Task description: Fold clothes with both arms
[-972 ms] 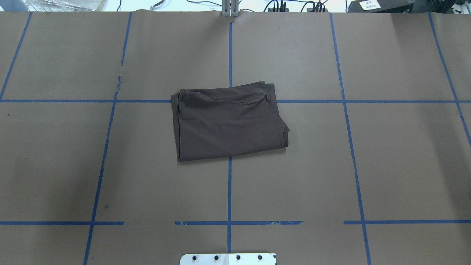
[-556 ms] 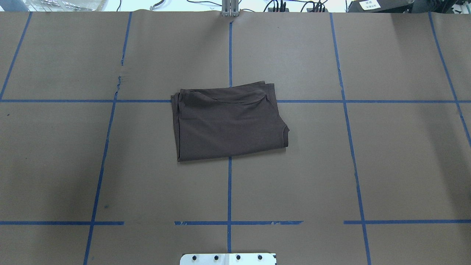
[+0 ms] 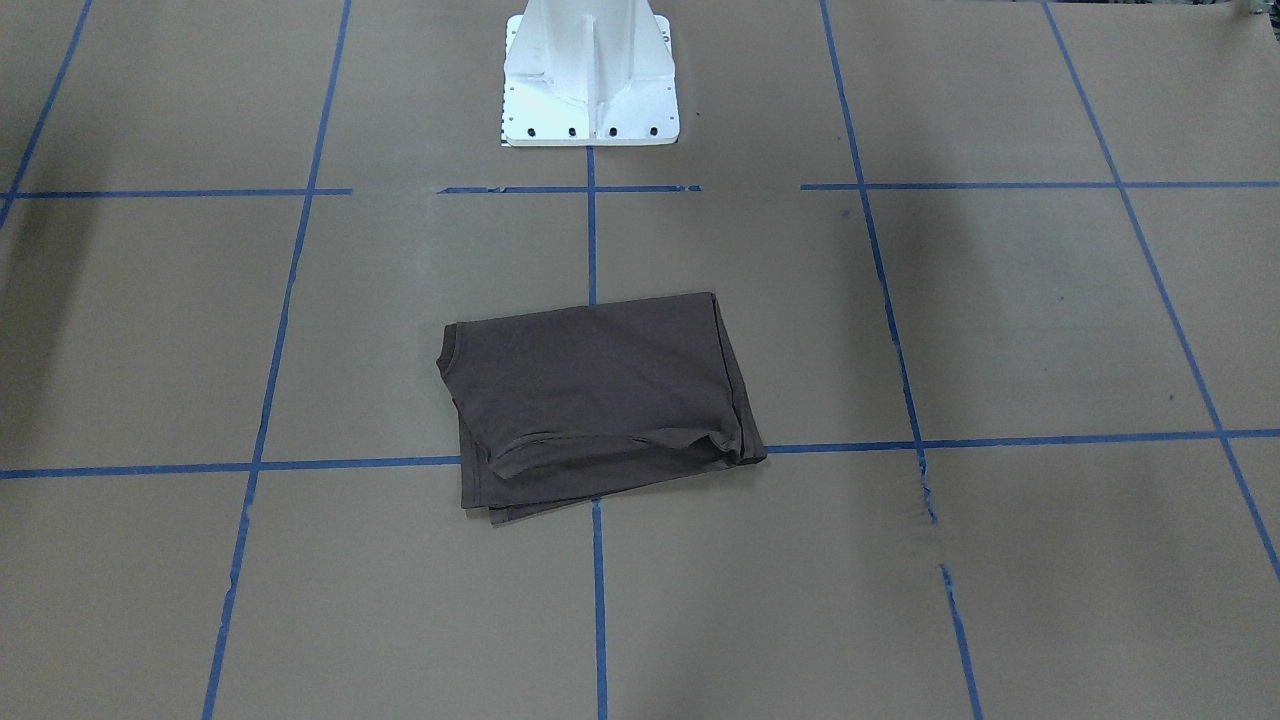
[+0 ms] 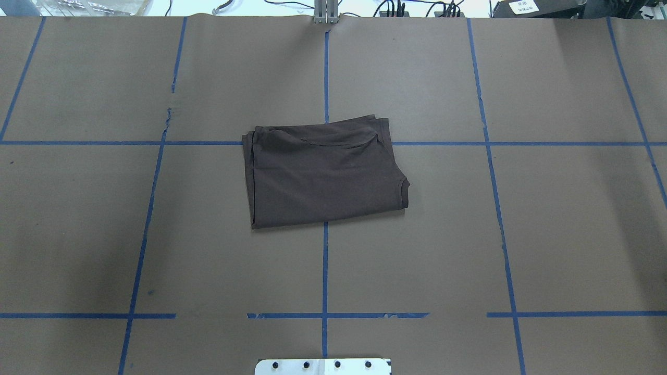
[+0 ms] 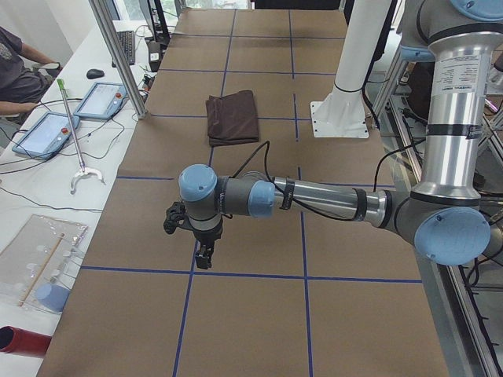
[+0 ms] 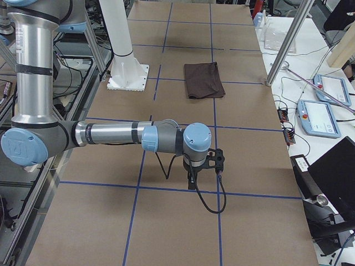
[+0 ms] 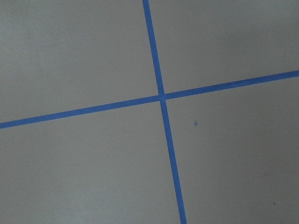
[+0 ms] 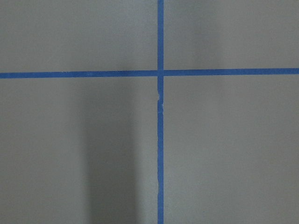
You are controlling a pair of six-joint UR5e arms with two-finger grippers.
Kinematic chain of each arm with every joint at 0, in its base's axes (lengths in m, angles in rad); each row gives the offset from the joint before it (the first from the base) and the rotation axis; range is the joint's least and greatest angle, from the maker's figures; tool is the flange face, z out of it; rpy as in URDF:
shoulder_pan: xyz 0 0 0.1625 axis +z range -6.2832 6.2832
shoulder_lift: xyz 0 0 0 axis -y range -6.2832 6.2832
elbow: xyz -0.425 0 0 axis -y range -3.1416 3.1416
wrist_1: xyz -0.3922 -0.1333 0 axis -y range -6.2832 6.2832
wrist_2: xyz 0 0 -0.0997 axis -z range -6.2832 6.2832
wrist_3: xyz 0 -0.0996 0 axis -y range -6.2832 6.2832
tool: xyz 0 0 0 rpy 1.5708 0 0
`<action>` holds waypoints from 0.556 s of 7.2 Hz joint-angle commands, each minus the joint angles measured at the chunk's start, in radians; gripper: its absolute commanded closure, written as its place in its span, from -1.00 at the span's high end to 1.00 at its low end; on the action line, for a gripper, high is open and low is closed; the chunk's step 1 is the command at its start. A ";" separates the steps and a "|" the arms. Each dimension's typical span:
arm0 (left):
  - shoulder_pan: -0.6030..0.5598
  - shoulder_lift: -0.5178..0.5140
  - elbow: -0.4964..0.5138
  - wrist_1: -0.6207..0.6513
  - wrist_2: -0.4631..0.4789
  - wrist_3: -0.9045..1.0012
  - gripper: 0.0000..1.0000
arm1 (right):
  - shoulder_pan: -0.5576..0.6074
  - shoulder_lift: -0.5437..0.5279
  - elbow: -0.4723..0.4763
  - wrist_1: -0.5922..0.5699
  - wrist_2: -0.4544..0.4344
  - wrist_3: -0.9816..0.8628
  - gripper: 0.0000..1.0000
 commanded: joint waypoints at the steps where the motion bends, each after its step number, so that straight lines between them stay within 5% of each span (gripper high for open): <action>1: 0.000 -0.001 0.000 0.000 0.000 0.000 1.00 | 0.000 0.000 0.007 0.000 0.002 0.001 1.00; 4: 0.000 -0.001 0.001 -0.002 0.000 0.000 1.00 | 0.000 0.000 0.029 0.000 0.005 0.000 1.00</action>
